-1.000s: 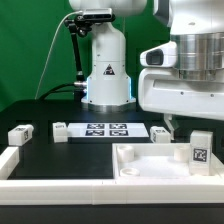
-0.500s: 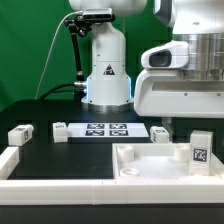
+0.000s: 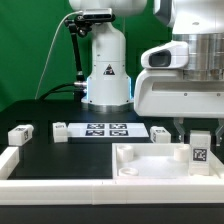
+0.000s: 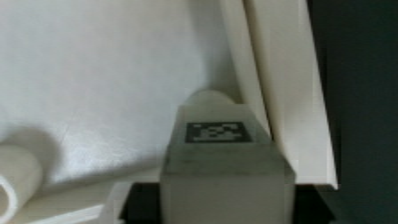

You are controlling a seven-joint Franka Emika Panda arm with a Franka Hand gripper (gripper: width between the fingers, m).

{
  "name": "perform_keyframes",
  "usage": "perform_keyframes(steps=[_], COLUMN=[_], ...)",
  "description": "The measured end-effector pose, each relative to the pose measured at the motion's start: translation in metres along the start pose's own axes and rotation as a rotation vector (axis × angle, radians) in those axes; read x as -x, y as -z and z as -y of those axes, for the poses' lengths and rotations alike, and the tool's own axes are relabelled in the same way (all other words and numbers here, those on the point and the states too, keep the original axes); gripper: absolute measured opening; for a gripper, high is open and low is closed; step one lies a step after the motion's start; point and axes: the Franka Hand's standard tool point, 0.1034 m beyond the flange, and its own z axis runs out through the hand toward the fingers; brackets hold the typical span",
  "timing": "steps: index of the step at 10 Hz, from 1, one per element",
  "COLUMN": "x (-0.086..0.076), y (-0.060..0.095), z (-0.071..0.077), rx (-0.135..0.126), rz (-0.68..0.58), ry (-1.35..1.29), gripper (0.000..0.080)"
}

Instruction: Assemble one leg

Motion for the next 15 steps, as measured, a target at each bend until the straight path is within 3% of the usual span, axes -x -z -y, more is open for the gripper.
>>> perform_keyframes(steps=[3,7,9,15], x=[-0.0001,-0.0011,-0.0005,0.0006], y=[-0.0001,-0.0004,-0.0006,-0.0004], z=[0.0003,-0.0001,-0.0005,0.0037], rx=[-0.004,-0.023,-0.05,-0.096], rz=[-0.001,-0.011,-0.011,0.032], ry=[-0.095,-0.576,-0.859,-1.553], gripper=[0.0291,0.0291,0.0292,0.0292])
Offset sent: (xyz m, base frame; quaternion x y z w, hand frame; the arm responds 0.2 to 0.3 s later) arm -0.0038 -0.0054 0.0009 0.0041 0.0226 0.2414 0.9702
